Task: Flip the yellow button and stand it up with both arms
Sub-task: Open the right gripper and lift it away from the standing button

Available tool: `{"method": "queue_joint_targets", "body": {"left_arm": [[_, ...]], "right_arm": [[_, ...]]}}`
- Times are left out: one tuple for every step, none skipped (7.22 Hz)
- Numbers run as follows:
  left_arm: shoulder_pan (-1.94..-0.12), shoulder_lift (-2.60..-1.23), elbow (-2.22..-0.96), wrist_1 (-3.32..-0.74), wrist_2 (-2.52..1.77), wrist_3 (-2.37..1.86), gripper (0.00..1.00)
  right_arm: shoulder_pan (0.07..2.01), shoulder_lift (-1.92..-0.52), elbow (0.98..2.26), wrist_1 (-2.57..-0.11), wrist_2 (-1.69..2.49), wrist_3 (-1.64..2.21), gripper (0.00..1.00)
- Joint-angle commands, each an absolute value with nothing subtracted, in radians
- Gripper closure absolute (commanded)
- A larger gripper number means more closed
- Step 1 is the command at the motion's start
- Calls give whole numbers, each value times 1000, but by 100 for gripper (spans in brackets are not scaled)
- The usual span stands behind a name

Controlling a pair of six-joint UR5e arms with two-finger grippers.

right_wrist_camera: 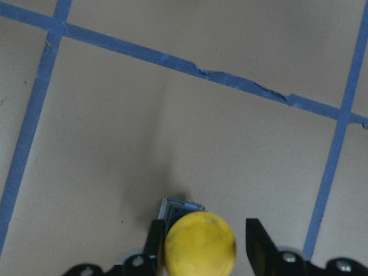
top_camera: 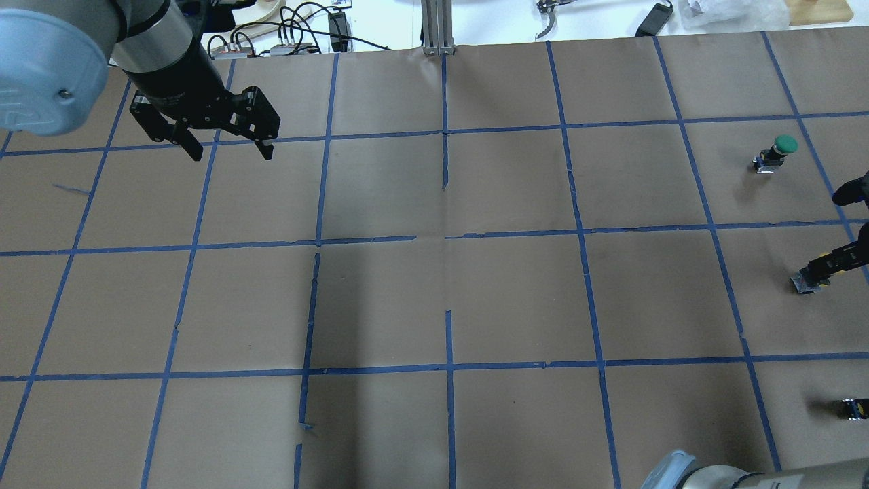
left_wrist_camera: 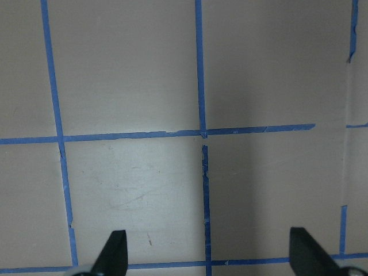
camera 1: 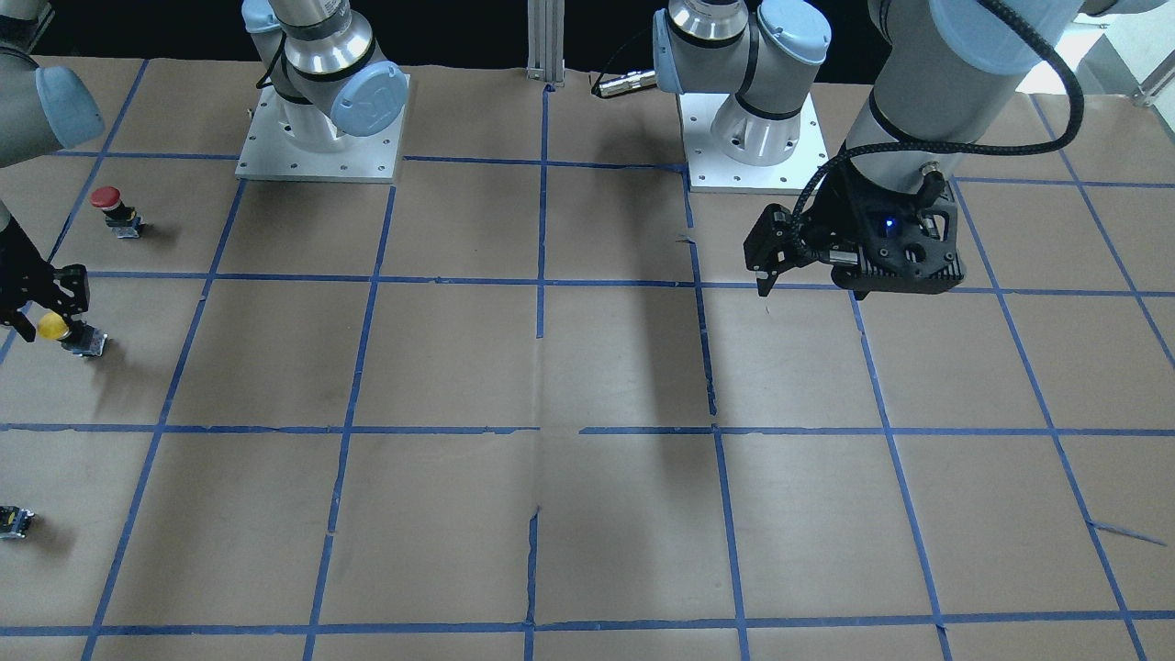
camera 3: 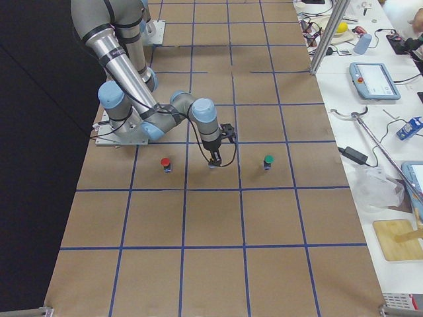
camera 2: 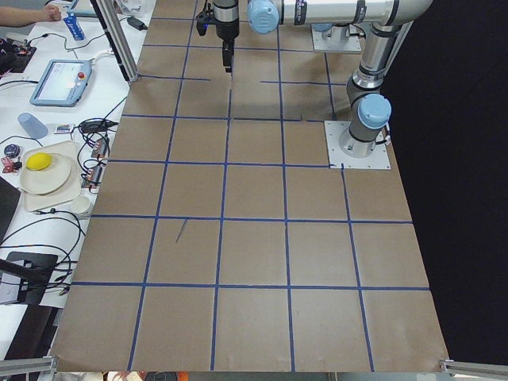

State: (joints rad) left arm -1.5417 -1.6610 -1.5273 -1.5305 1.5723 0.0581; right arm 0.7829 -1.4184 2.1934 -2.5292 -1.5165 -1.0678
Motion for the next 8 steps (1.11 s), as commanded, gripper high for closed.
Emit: {"method": "queue_joint_targets", "body": {"left_arm": [[-1543, -1657, -1528, -1532, 1572, 48, 0], [-1543, -1657, -1528, -1531, 1572, 48, 0], [-1543, -1658, -1528, -1531, 1563, 46, 0], [-1543, -1658, -1528, -1529, 1559, 46, 0], [-1543, -1664, -1526, -1525, 1557, 46, 0], [-1543, -1667, -1526, -1520, 1555, 46, 0], [-1543, -1669, -1525, -1519, 1557, 46, 0], [-1543, -1670, -1522, -1517, 1555, 48, 0]], "right_arm": [[782, -1420, 2197, -2531, -1516, -1063, 15], [787, -1427, 2194, -2517, -1514, -1058, 1], [793, -1455, 2189, -2513, -1513, -1057, 1], [820, -1497, 2168, -2441, -1491, -1017, 1], [869, -1534, 2096, -2316, -1491, -952, 1], [918, -1542, 2004, -2155, -1490, -883, 1], [961, -1542, 1902, -2006, -1491, -783, 1], [1024, -1548, 1816, -1877, -1494, -729, 1]]}}
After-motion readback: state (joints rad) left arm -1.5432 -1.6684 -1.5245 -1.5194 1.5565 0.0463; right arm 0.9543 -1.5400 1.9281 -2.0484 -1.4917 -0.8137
